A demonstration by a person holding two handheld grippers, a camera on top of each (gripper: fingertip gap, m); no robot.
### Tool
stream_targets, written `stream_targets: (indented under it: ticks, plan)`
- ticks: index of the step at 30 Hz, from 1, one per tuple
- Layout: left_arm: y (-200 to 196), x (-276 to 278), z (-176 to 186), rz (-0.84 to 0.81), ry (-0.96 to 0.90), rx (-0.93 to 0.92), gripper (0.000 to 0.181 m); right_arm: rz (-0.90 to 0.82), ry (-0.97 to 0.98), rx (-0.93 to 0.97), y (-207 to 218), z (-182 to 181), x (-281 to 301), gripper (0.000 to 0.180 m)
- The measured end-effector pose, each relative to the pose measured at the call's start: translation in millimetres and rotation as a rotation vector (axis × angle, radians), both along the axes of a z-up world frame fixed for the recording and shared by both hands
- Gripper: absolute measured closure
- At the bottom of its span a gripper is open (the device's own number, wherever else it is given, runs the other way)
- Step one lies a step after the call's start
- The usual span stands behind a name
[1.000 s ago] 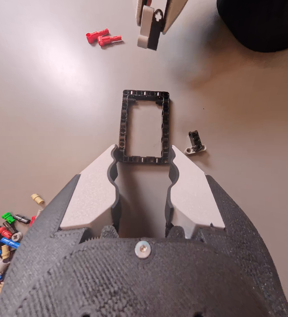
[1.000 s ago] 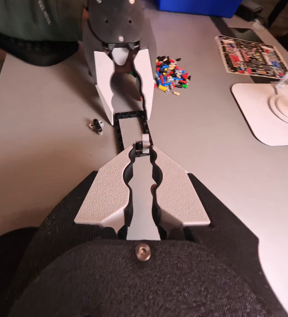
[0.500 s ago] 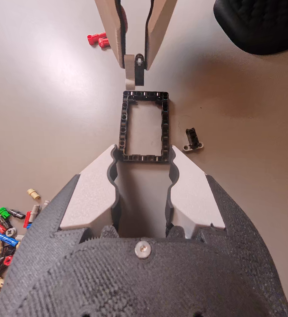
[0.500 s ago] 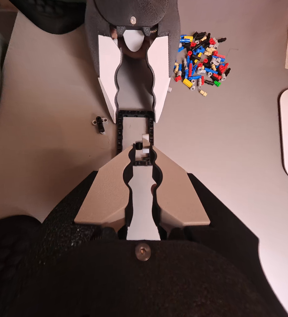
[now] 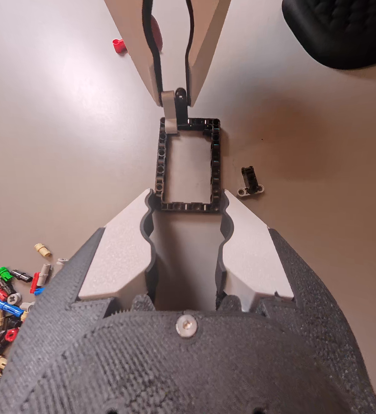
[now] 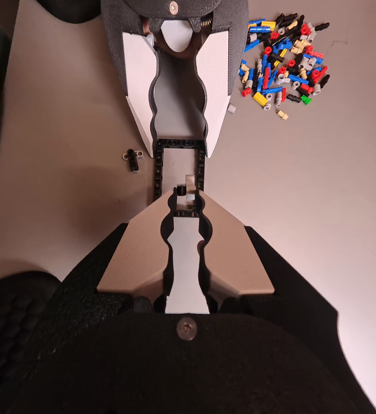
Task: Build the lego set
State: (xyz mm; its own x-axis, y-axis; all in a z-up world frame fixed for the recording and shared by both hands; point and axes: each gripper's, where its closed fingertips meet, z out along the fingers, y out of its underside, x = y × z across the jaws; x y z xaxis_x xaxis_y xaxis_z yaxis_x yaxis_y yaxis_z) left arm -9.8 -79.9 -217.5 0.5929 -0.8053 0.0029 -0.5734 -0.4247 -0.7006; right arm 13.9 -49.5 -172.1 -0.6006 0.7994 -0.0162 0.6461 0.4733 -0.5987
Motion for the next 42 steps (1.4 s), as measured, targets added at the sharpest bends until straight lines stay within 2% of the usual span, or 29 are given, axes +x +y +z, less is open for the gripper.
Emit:
stream_targets:
  ticks: [8, 17, 23, 29, 35, 42]
  plan:
    - [-0.6, -0.2, 0.7, -0.005, -0.009, 0.015, 0.122, -0.013, -0.008, -0.044, 9.6, 13.5, 10.5, 0.166]
    - [10.1, 9.8, 16.0, 0.002, -0.105, 0.028, 0.119, 0.024, -0.105, 0.004, -6.2, -18.9, 7.8, 0.166]
    - [21.5, 26.0, 7.7, -0.036, -0.059, 0.002, 0.119, 0.014, -0.189, 0.090, -4.5, -35.8, 7.7, 0.166]
    - [16.5, 33.0, 4.8, -0.048, -0.095, -0.097, 0.126, 0.006, -0.189, 0.144, -3.7, -36.7, 9.2, 0.166]
    - [12.7, 34.2, 4.8, -0.059, -0.093, -0.100, 0.127, 0.107, -0.174, 0.184, -3.8, -40.0, 12.9, 0.163]
    - [13.3, 32.5, 5.4, -0.014, -0.105, -0.110, 0.127, 0.091, -0.118, 0.155, -0.7, -30.8, 8.7, 0.158]
